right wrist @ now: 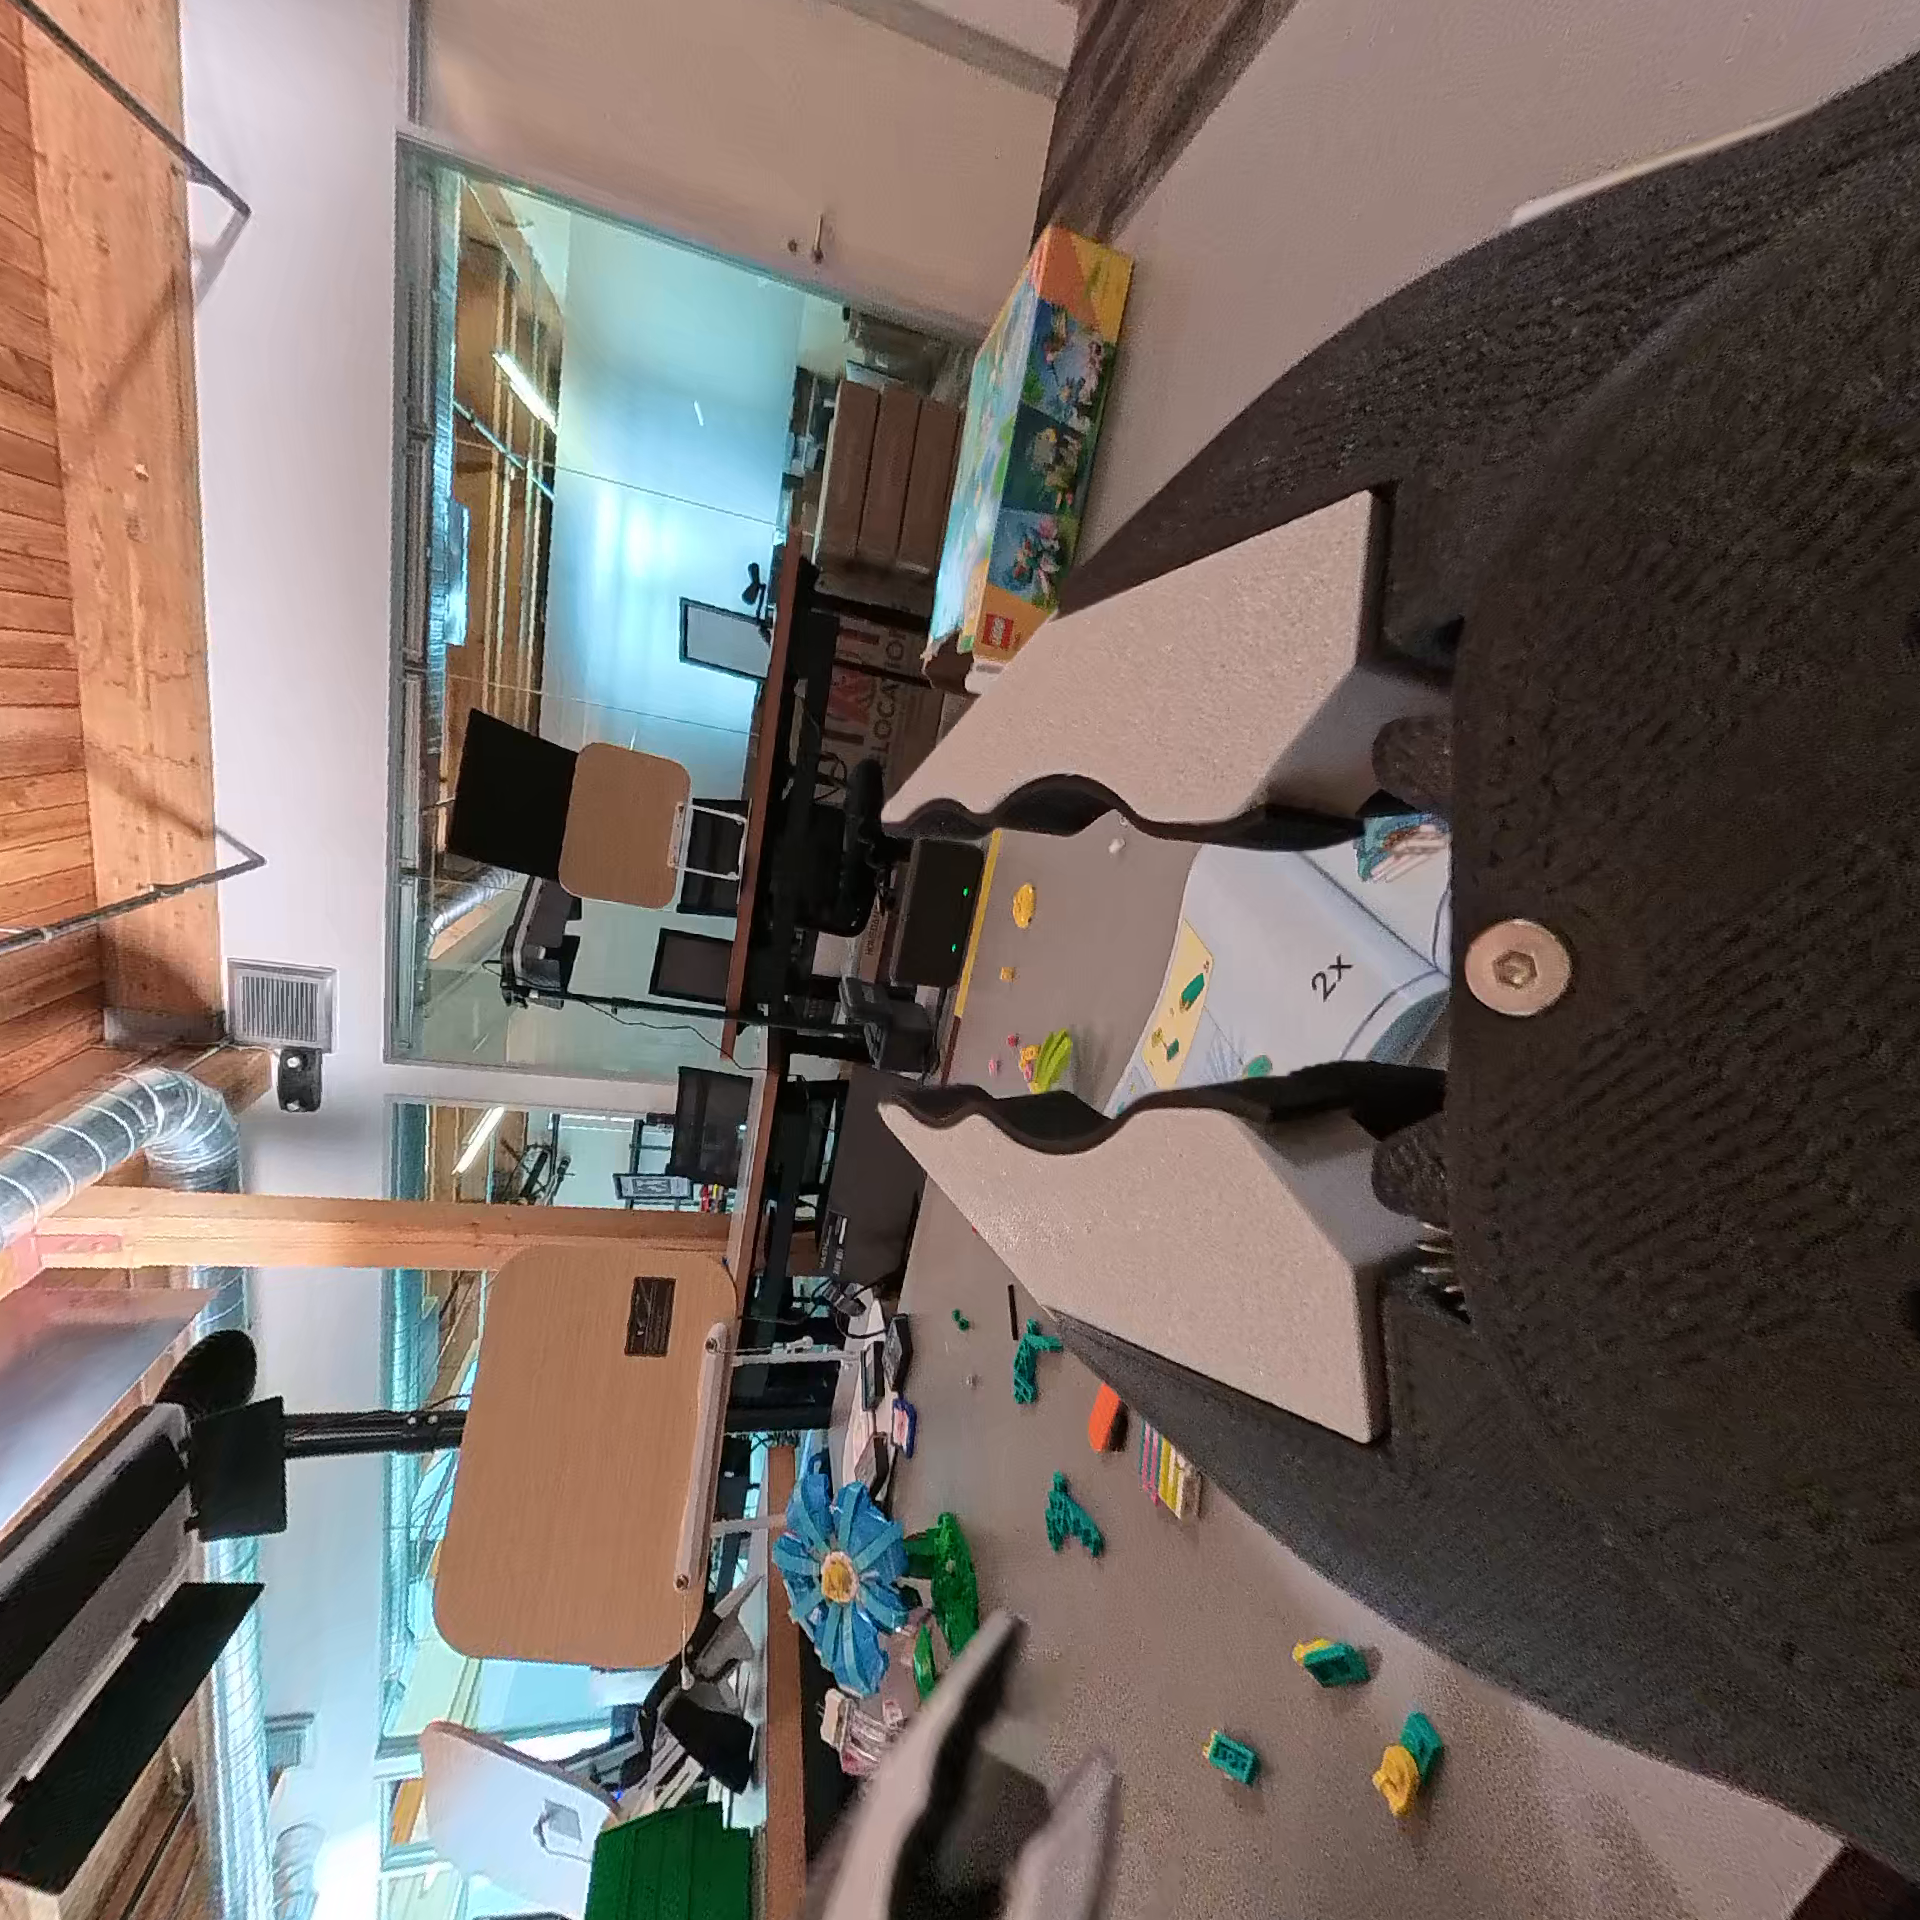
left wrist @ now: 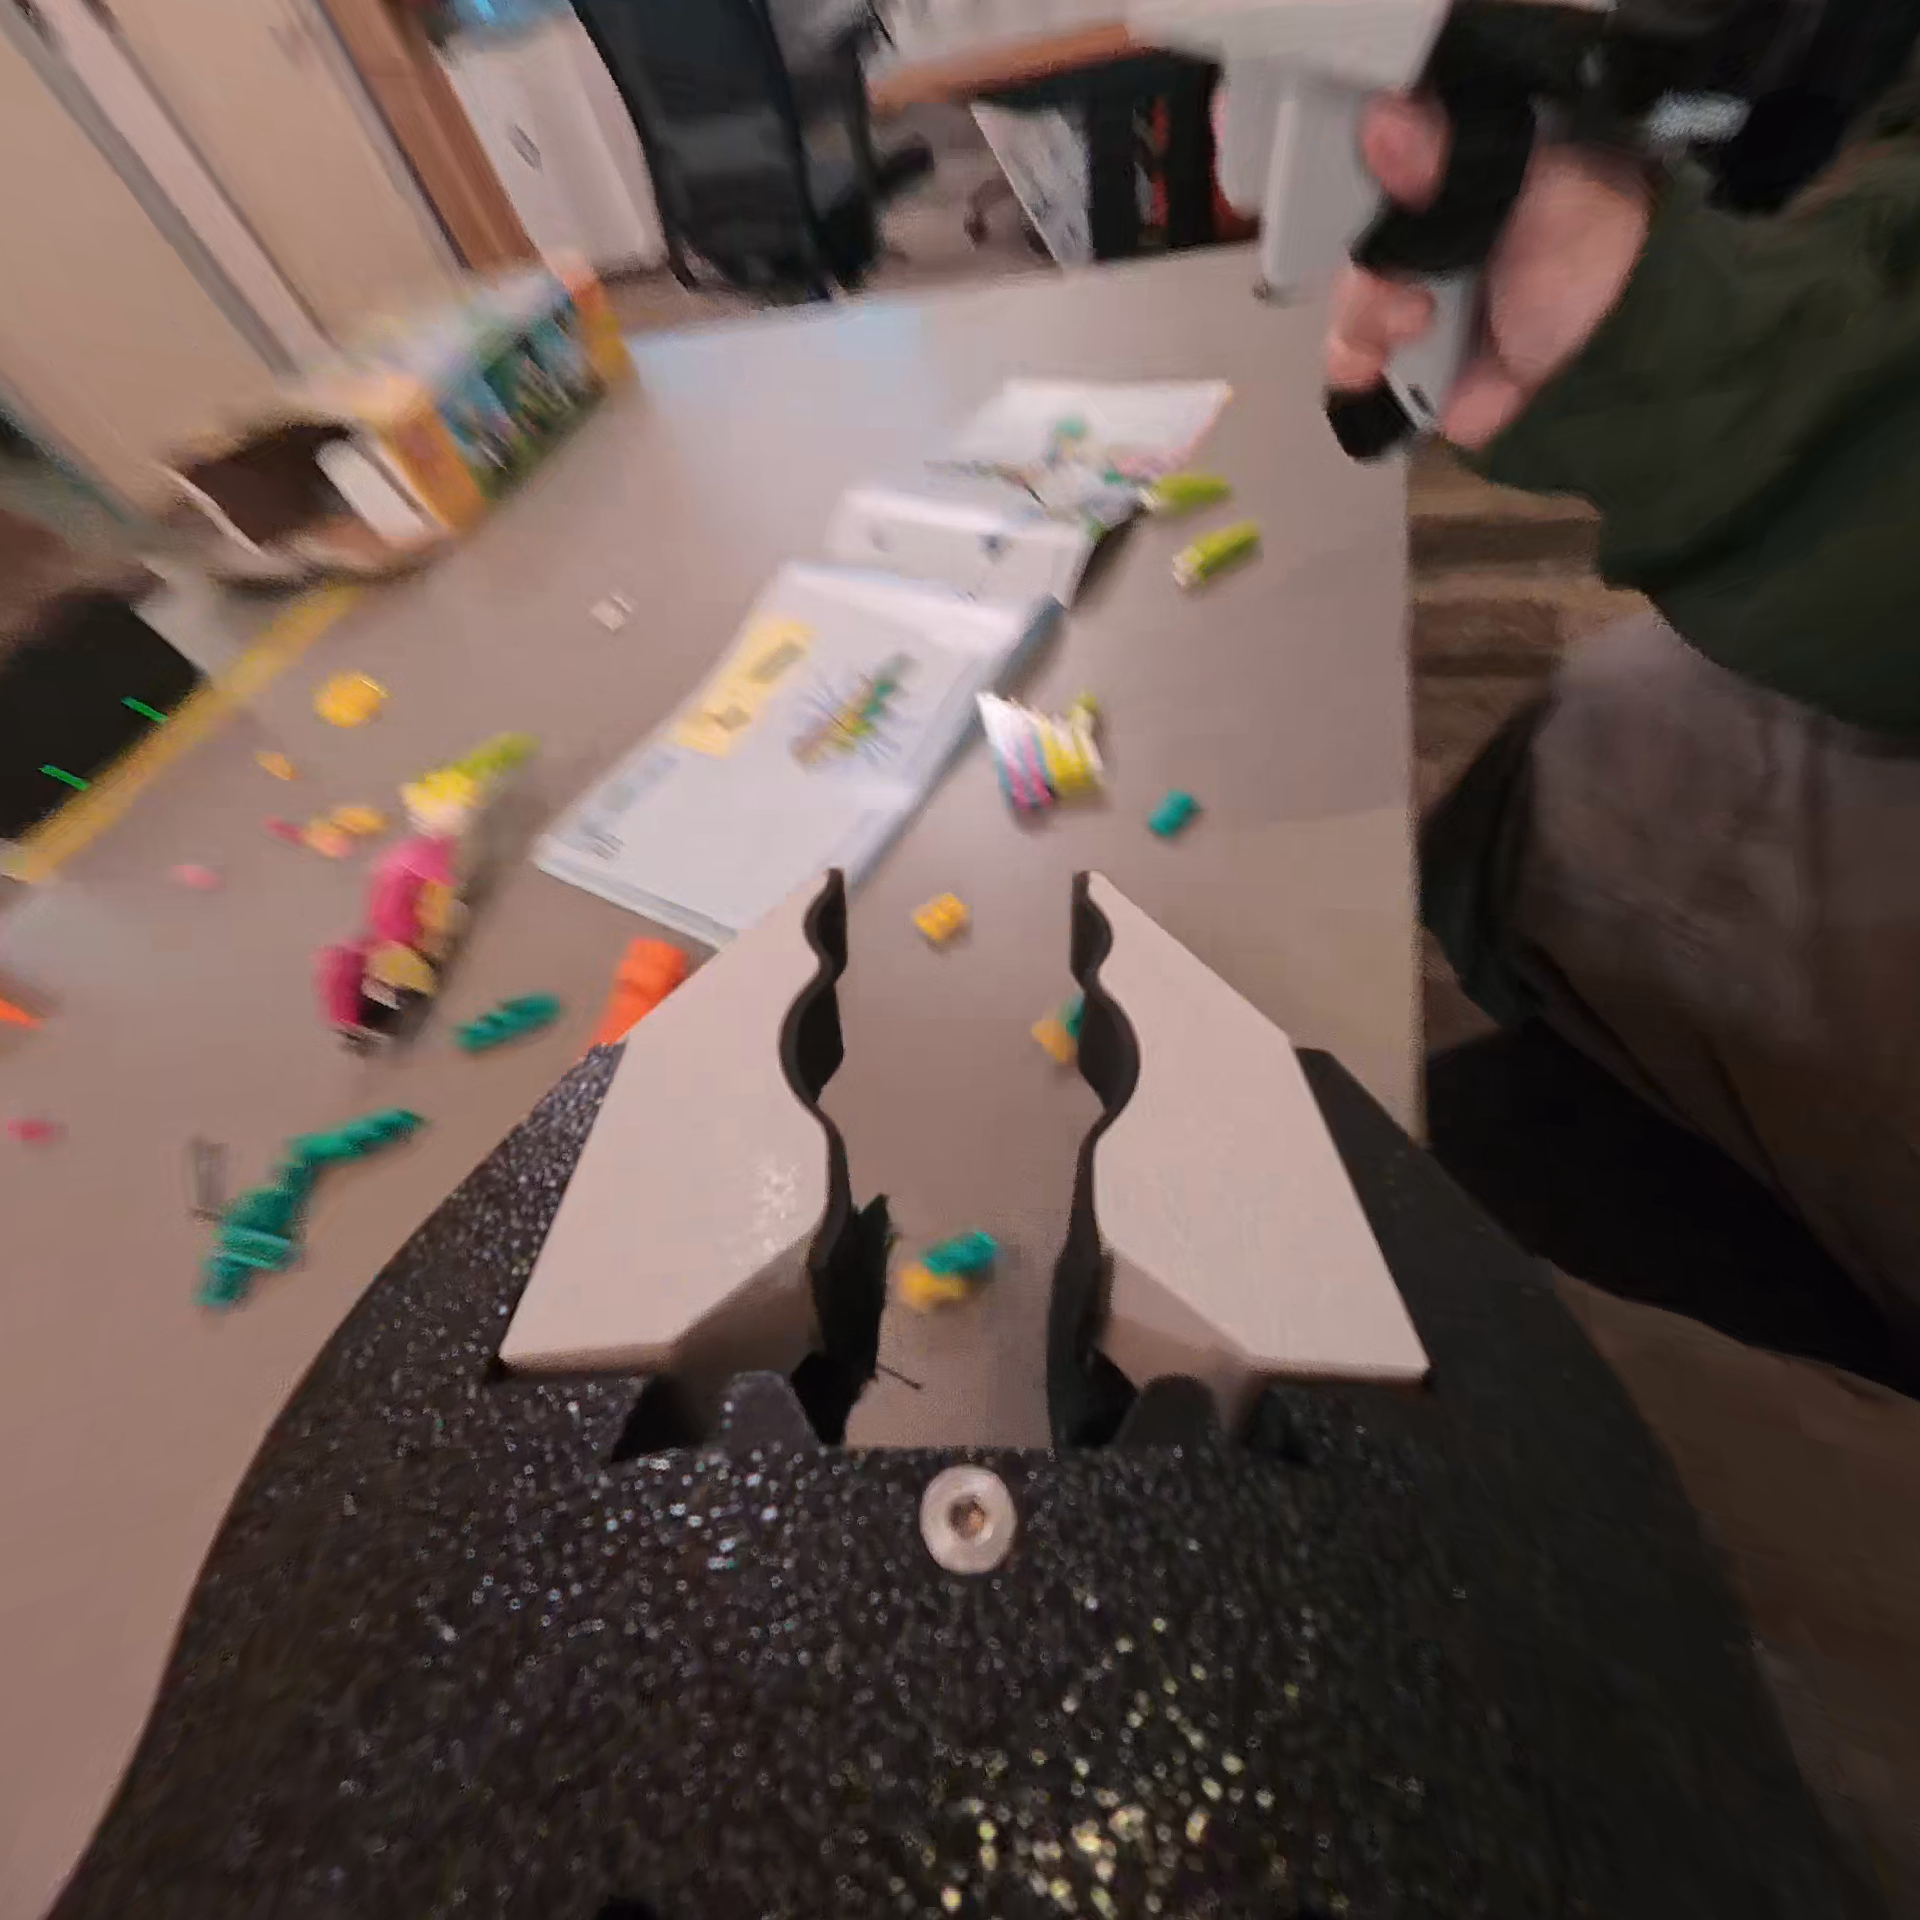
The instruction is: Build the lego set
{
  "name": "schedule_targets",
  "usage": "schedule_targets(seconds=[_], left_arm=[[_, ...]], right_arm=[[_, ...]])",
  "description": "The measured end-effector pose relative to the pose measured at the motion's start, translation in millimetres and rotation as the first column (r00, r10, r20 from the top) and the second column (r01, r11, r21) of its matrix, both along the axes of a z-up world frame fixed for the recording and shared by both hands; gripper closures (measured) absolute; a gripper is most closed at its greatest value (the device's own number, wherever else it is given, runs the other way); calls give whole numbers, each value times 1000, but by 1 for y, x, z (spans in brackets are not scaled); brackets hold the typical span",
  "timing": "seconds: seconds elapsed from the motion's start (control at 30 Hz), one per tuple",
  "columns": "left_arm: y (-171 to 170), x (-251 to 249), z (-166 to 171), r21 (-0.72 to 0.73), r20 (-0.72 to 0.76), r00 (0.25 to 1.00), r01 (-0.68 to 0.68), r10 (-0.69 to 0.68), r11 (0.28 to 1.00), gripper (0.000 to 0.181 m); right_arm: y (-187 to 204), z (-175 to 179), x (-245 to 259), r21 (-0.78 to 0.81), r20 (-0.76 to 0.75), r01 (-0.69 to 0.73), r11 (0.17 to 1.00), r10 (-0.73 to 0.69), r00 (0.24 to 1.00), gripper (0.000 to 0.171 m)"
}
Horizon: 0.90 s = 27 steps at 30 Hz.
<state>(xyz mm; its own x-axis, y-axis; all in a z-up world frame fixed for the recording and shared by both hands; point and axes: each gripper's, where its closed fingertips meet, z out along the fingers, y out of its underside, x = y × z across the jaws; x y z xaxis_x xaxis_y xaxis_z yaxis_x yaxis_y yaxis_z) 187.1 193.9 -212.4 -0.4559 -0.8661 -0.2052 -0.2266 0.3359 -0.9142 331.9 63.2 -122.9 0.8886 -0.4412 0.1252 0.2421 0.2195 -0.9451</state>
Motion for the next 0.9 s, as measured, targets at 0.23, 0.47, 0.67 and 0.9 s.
schedule_targets(seconds=[0.23, 0.47, 0.67, 0.9], left_arm=[[43, 59, 98, 155, 529, 844, -195, 85, 968, 149], [61, 73, 95, -11, 620, 777, -133, 111, 991, 154], [3, 47, 73, 233, 647, 746, 6, -159, 973, 181], [-43, 41, 28, 674, 567, 678, -55, -468, 737, 181]], right_arm=[[14, -20, -2, -45, -53, -34, 998, 31, 998, 126], [29, -43, -9, -132, -60, -74, 989, 67, 996, 128], [34, -54, -17, -188, -31, -97, 977, 93, 995, 131], [33, -57, -21, -233, 25, -82, 969, 90, 996, 135]])
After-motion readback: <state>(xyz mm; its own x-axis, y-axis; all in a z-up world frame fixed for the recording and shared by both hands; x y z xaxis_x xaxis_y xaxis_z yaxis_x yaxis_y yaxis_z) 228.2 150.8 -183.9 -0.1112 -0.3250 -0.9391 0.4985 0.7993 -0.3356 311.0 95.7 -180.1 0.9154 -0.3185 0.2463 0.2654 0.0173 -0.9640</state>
